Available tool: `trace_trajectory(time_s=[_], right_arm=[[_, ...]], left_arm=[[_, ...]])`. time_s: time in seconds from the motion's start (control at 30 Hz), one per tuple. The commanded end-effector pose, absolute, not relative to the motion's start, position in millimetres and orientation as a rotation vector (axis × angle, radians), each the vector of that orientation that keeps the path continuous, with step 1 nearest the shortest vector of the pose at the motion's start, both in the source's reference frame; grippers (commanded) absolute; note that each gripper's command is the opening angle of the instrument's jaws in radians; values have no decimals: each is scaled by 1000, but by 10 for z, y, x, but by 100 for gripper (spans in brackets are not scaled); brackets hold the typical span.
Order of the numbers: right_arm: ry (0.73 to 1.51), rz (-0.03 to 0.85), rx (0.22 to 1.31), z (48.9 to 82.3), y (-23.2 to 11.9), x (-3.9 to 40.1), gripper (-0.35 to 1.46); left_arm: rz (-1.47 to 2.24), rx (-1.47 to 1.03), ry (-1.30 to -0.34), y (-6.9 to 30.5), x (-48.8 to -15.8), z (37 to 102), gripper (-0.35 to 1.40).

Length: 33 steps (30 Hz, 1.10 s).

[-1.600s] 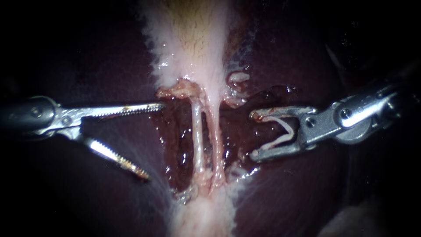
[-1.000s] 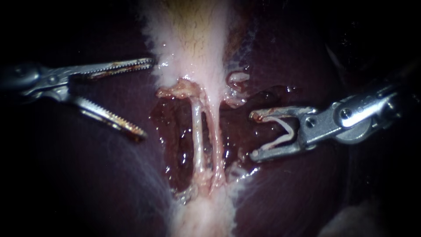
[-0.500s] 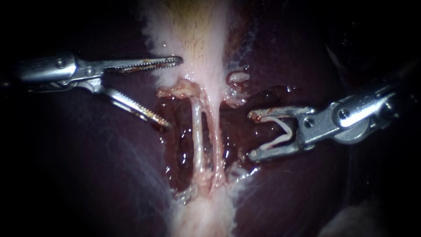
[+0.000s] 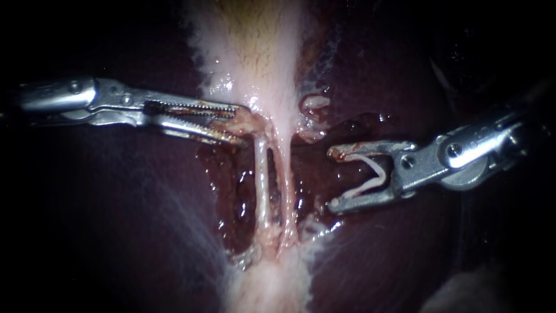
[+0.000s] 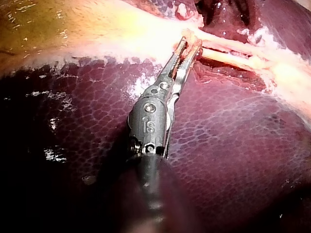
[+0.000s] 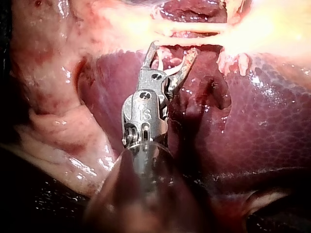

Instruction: Grabbing gallbladder

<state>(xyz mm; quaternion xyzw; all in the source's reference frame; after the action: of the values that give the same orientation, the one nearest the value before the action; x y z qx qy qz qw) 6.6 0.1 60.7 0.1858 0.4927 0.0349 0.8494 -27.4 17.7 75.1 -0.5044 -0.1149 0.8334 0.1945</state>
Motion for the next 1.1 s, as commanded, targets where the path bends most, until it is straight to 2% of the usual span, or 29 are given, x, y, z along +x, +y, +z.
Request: trace_trajectory(time_s=[0.03, 0.2, 0.57, 0.93, 1.1], right_arm=[[1038, 73, 392, 606, 1, 66, 50], [1038, 73, 392, 606, 1, 66, 49], [1038, 73, 392, 606, 1, 66, 49], [1038, 73, 392, 607, 1, 66, 49], [1038, 73, 392, 607, 1, 66, 49]], left_arm=[[2338, -1408, -321, 177, -273, 751, -10], [2334, -1391, -320, 177, -270, 748, -35], [2309, -1265, -361, 171, -262, 717, -35], [2253, -1280, -384, 178, -252, 622, -35], [2246, -1288, -383, 181, -250, 605, -35]])
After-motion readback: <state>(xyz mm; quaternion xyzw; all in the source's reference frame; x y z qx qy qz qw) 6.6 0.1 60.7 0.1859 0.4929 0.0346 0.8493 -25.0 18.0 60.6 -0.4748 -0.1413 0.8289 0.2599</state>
